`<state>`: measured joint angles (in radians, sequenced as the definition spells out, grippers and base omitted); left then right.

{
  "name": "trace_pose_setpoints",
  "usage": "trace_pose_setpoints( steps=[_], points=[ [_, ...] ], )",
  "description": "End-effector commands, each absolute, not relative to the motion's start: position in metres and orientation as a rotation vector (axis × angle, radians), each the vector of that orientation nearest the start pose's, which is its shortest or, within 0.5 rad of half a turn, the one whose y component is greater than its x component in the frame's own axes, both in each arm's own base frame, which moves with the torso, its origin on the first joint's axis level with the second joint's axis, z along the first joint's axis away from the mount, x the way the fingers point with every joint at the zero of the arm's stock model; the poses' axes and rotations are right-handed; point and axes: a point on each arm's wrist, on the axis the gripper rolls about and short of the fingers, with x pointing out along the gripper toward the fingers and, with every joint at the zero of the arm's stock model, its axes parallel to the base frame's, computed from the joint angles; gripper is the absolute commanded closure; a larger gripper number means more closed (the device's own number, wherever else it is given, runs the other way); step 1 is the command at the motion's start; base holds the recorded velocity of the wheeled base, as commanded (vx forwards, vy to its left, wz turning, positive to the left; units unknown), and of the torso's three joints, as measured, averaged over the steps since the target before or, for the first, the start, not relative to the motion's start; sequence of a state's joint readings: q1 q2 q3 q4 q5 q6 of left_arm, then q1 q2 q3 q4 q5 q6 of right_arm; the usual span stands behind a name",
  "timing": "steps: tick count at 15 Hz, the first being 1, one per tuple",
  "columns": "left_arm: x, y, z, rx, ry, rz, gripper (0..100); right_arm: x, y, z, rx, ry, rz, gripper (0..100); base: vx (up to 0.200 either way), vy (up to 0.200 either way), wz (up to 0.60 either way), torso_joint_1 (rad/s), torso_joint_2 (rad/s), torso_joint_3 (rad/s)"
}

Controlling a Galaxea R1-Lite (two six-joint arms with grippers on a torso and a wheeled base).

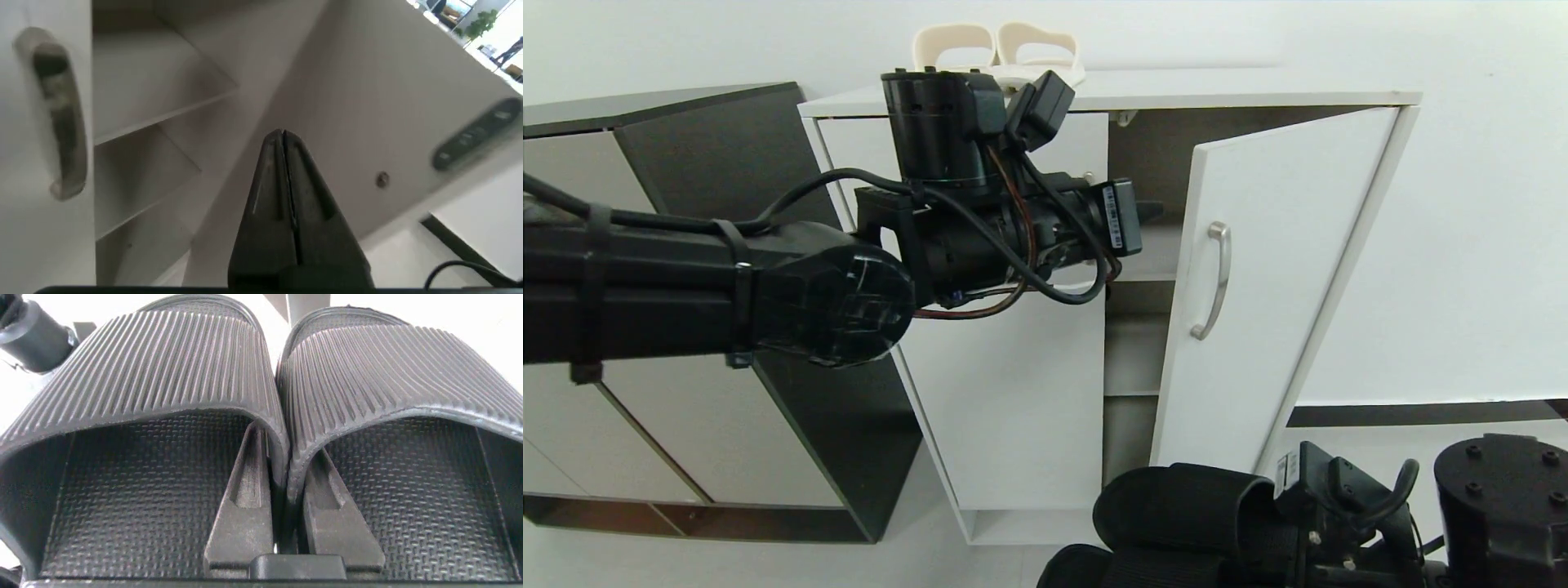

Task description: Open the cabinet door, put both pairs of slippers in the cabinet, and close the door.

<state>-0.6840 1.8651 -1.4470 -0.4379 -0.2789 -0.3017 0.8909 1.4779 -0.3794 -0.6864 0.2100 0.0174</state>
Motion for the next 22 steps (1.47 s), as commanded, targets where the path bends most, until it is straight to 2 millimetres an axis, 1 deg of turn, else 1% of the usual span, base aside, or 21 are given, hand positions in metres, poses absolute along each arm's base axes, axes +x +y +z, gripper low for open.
trace_pose_setpoints(
  steps=[1, 2, 4, 6, 8, 10, 11, 12, 13, 14, 15, 16, 17, 18, 19, 20, 21, 22],
  points=[
    [0.297, -0.254, 0.278, -0.278, 0.148, -0.963, 100, 0.130, 0.169, 0.135, -0.133, 0.426, 1.082, 100, 0.000, 0.000, 0.00, 0.000, 0.00, 0.000],
    [0.290, -0.259, 0.280, -0.278, 0.152, -0.981, 100, 0.127, 0.171, 0.132, -0.144, 0.443, 1.099, 100, 0.000, 0.000, 0.00, 0.000, 0.00, 0.000],
    [0.273, -0.266, 0.284, -0.282, 0.149, -0.982, 100, 0.120, 0.171, 0.128, -0.156, 0.459, 1.121, 100, -0.200, 0.000, 0.00, 0.002, 0.00, 0.007],
    [0.241, -0.277, 0.286, -0.273, 0.162, -1.036, 100, 0.108, 0.175, 0.132, -0.162, 0.440, 1.181, 100, -0.200, 0.000, 0.00, 0.002, 0.00, -0.002],
    [0.215, -0.296, 0.287, -0.265, 0.167, -1.097, 100, 0.101, 0.177, 0.135, -0.164, 0.423, 1.214, 100, -0.200, 0.000, 0.00, 0.002, 0.00, 0.005],
    [0.202, -0.307, 0.286, -0.247, 0.167, -1.137, 100, 0.099, 0.177, 0.136, -0.163, 0.419, 1.221, 100, -0.200, 0.000, 0.00, 0.000, 0.00, 0.007],
    [0.203, -0.307, 0.286, -0.227, 0.155, -1.135, 100, 0.101, 0.177, 0.135, -0.163, 0.424, 1.214, 100, -0.200, 0.000, 0.00, -0.007, 0.00, 0.007],
    [0.212, -0.300, 0.286, -0.214, 0.132, -1.070, 100, 0.111, 0.177, 0.134, -0.159, 0.431, 1.154, 100, -0.200, 0.000, 0.00, -0.002, 0.01, 0.002],
    [0.223, -0.287, 0.291, -0.211, 0.097, -0.984, 100, 0.128, 0.179, 0.132, -0.162, 0.431, 1.023, 100, 0.000, 0.000, 0.00, 0.000, 0.00, 0.000],
    [0.226, -0.278, 0.298, -0.220, 0.073, -0.940, 100, 0.138, 0.181, 0.133, -0.162, 0.428, 0.950, 100, 0.000, 0.000, 0.00, 0.000, 0.00, 0.000],
    [0.224, -0.242, 0.314, -0.236, 0.025, -0.804, 100, 0.172, 0.186, 0.133, -0.137, 0.418, 0.725, 100, 0.000, 0.000, 0.00, 0.000, 0.00, 0.000],
    [0.212, -0.211, 0.326, -0.249, -0.008, -0.700, 100, 0.187, 0.191, 0.137, -0.100, 0.399, 0.601, 100, 0.000, 0.000, 0.00, 0.000, 0.00, 0.000],
    [0.194, -0.182, 0.328, -0.236, -0.004, -0.585, 100, 0.199, 0.196, 0.141, -0.051, 0.379, 0.518, 100, 0.000, 0.000, 0.00, 0.000, 0.00, 0.000],
    [0.175, -0.153, 0.319, -0.197, 0.042, -0.479, 100, 0.208, 0.200, 0.142, -0.025, 0.370, 0.462, 100, 0.000, 0.000, 0.00, 0.000, 0.00, 0.000],
    [0.158, -0.132, 0.311, -0.177, 0.066, -0.426, 100, 0.214, 0.202, 0.143, -0.021, 0.362, 0.428, 100, 0.000, 0.000, 0.00, 0.000, 0.00, 0.000],
    [0.121, -0.093, 0.292, -0.144, 0.082, -0.322, 100, 0.224, 0.206, 0.139, -0.031, 0.352, 0.346, 100, 0.000, 0.000, 0.00, 0.000, 0.00, 0.000],
    [0.097, -0.062, 0.272, -0.084, 0.085, -0.196, 100, 0.232, 0.206, 0.136, -0.040, 0.349, 0.292, 100, 0.000, 0.000, 0.00, 0.000, 0.00, 0.000],
    [0.070, -0.030, 0.248, 0.035, 0.068, -0.087, 100, 0.236, 0.204, 0.135, -0.040, 0.347, 0.268, 100, 0.000, 0.000, 0.00, 0.000, 0.00, 0.000]
  ],
)
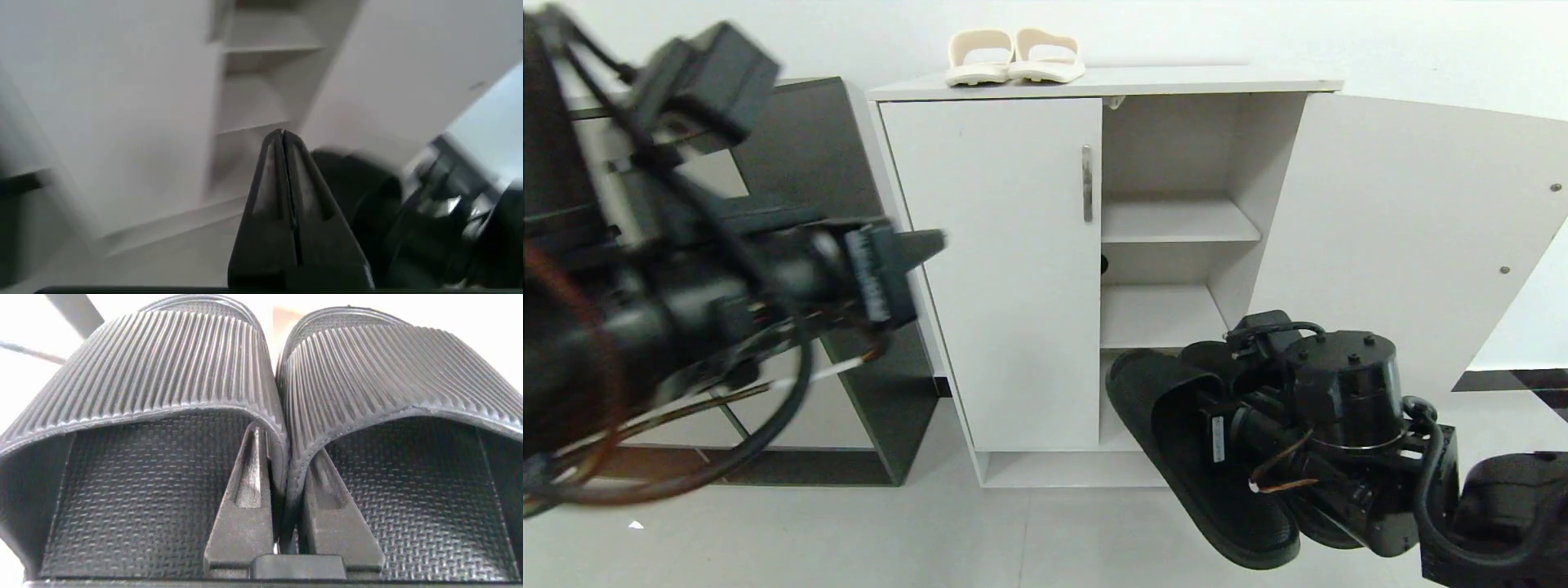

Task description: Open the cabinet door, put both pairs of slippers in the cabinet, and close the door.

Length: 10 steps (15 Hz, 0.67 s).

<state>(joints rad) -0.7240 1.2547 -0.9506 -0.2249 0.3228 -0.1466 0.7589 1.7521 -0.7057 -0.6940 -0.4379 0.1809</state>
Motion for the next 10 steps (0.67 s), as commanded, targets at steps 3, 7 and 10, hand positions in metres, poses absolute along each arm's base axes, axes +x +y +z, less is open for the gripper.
trace_pose_setpoints(
  steps=[3, 7, 10],
  points=[
    [0.015, 0.006, 0.194, 0.028, -0.004, 0.204, 100, 0.237, 0.202, 0.135, -0.040, 0.347, 0.259, 100, 0.000, 0.000, 0.00, 0.000, 0.00, 0.000],
    [-0.023, 0.010, 0.100, 0.053, 0.005, 0.388, 100, 0.237, 0.202, 0.132, -0.045, 0.355, 0.258, 100, 0.000, 0.000, 0.00, 0.000, 0.00, 0.000],
    [-0.027, 0.008, 0.081, 0.022, 0.003, 0.356, 100, 0.237, 0.202, 0.132, -0.045, 0.357, 0.257, 100, 0.000, 0.000, 0.00, 0.000, 0.00, 0.000]
  ],
)
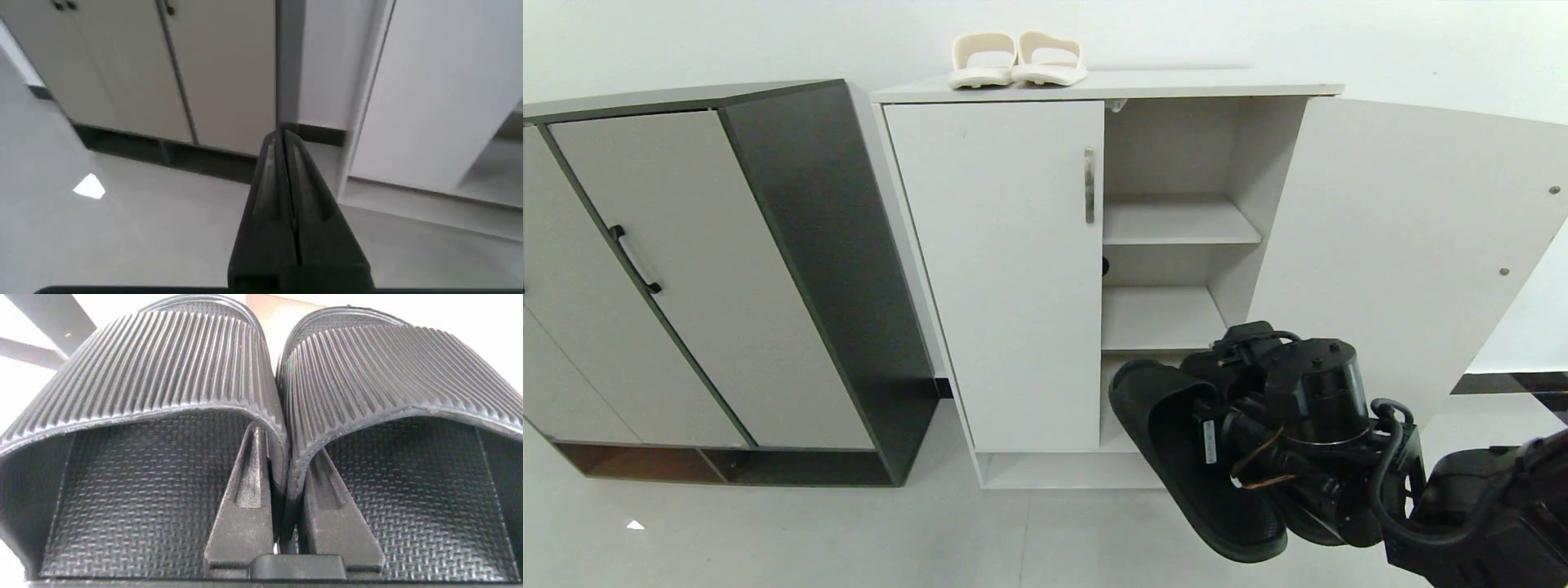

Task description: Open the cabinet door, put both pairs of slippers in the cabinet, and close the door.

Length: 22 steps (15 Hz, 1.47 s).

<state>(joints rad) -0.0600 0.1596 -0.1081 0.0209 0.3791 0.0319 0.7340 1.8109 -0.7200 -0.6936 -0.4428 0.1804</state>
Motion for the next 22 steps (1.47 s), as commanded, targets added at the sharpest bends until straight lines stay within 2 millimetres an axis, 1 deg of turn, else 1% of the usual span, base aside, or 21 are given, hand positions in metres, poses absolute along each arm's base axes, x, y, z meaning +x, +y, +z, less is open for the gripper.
trace_pose_setpoints(
  steps=[1, 2, 3, 5, 8, 11, 12, 13, 14, 16, 19, 22],
  points=[
    [-0.025, 0.005, 0.081, 0.020, -0.019, 0.226, 100, 0.237, 0.202, 0.131, -0.045, 0.359, 0.262, 100, 0.000, 0.000, 0.00, 0.000, 0.00, 0.000],
    [-0.023, 0.002, 0.081, 0.012, -0.042, 0.077, 100, 0.237, 0.203, 0.129, -0.050, 0.365, 0.261, 100, 0.000, 0.000, 0.00, 0.000, 0.00, 0.000],
    [-0.023, 0.000, 0.080, 0.002, -0.041, -0.012, 100, 0.238, 0.203, 0.126, -0.053, 0.370, 0.259, 100, 0.000, 0.000, 0.00, 0.000, 0.00, 0.000],
    [-0.023, -0.002, 0.080, 0.009, -0.039, -0.075, 100, 0.238, 0.204, 0.124, -0.050, 0.358, 0.262, 100, 0.000, 0.000, 0.00, 0.000, 0.00, 0.000],
    [-0.023, -0.001, 0.079, 0.020, -0.029, -0.033, 100, 0.240, 0.206, 0.122, -0.039, 0.338, 0.266, 100, 0.000, 0.000, 0.00, 0.000, 0.00, 0.000],
    [-0.023, -0.002, 0.079, 0.035, -0.035, -0.098, 100, 0.238, 0.208, 0.122, -0.031, 0.327, 0.280, 100, 0.000, 0.000, 0.00, 0.000, 0.00, 0.000],
    [-0.023, -0.001, 0.079, 0.013, -0.031, -0.053, 100, 0.238, 0.209, 0.123, -0.024, 0.317, 0.283, 100, 0.000, 0.000, 0.00, 0.000, 0.00, 0.000],
    [-0.023, 0.001, 0.077, 0.024, -0.008, 0.060, 100, 0.237, 0.208, 0.122, -0.030, 0.321, 0.279, 100, 0.000, 0.000, 0.00, 0.000, 0.00, 0.000],
    [-0.023, 0.002, 0.075, 0.068, 0.007, 0.075, 100, 0.237, 0.208, 0.122, -0.030, 0.319, 0.280, 100, 0.000, 0.000, 0.00, 0.000, 0.00, 0.000],
    [-0.023, -0.002, 0.075, 0.069, 0.002, -0.088, 100, 0.237, 0.208, 0.123, -0.030, 0.311, 0.281, 100, 0.000, 0.000, 0.00, 0.000, 0.00, 0.000],
    [-0.023, -0.001, 0.076, 0.000, 0.003, -0.043, 100, 0.236, 0.212, 0.126, -0.015, 0.288, 0.291, 100, 0.000, 0.000, 0.00, 0.000, 0.00, 0.000],
    [-0.023, -0.001, 0.076, -0.002, 0.000, -0.034, 100, 0.237, 0.217, 0.124, -0.015, 0.286, 0.301, 100, 0.000, 0.000, 0.00, 0.000, 0.00, 0.000]
  ],
)
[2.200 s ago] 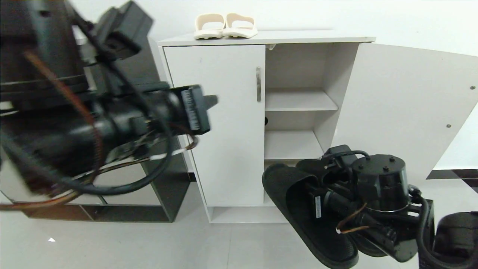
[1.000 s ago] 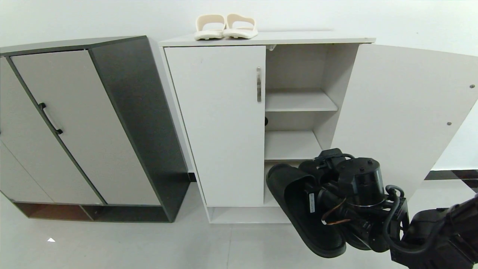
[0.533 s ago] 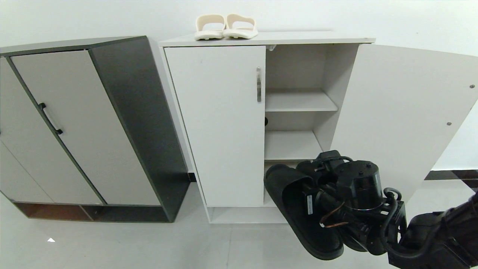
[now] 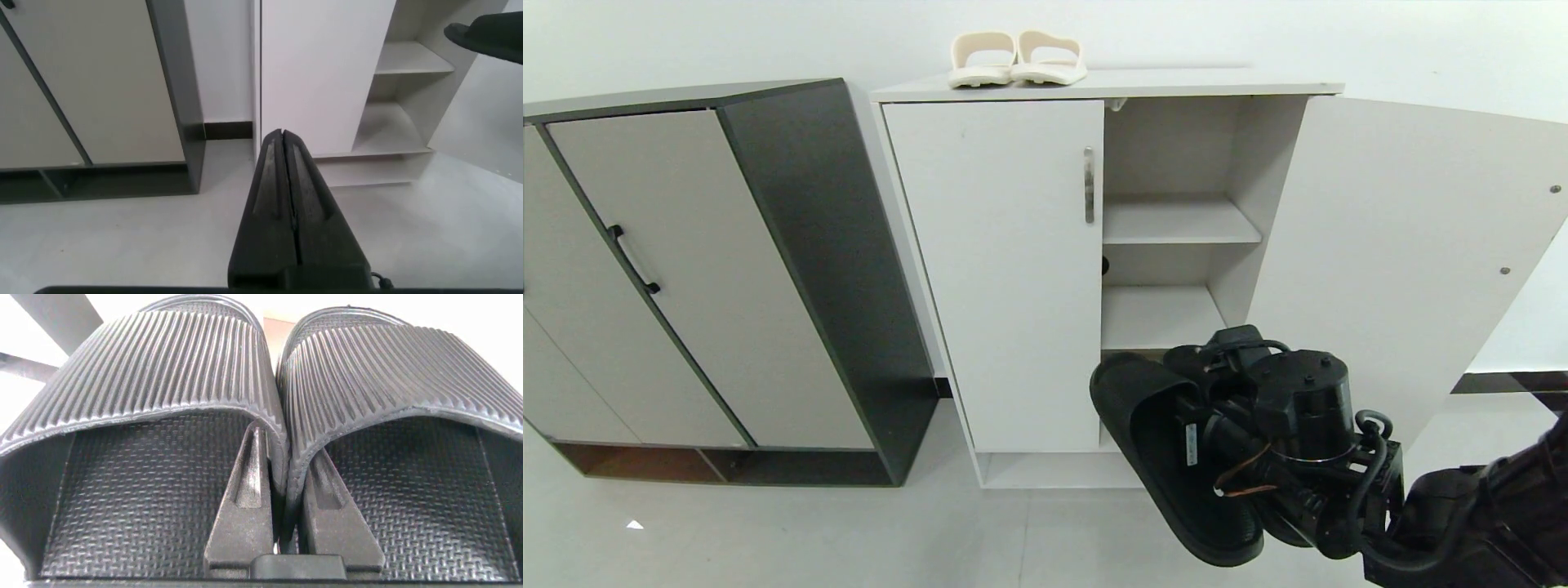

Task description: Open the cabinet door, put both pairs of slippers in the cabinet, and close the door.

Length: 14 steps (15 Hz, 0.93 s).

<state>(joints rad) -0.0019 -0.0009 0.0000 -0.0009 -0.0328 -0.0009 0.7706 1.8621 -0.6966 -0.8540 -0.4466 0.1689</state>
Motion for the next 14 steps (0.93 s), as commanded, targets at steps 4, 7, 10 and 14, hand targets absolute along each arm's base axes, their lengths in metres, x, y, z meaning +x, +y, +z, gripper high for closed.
trace_pose_setpoints(
  steps=[4, 7, 10, 14],
  points=[
    [-0.023, -0.001, 0.076, 0.000, 0.002, -0.037, 100, 0.259, 0.241, 0.122, -0.004, 0.234, 0.167, 100, 0.000, 0.000, 0.00, 0.000, 0.00, 0.000],
    [-0.023, -0.001, 0.076, 0.000, 0.002, -0.034, 100, 0.255, 0.255, 0.119, -0.009, 0.228, 0.155, 100, 0.000, -0.067, 0.00, 0.002, 0.00, 0.001],
    [-0.023, -0.001, 0.076, 0.000, 0.002, -0.035, 100, 0.254, 0.257, 0.118, -0.011, 0.226, 0.149, 100, 0.000, -0.200, 0.00, 0.001, 0.00, -0.001],
    [-0.023, -0.001, 0.076, 0.000, 0.002, -0.034, 100, 0.259, 0.262, 0.106, -0.003, 0.245, 0.131, 100, 0.000, -0.200, 0.00, 0.007, 0.00, 0.005]
  ],
)
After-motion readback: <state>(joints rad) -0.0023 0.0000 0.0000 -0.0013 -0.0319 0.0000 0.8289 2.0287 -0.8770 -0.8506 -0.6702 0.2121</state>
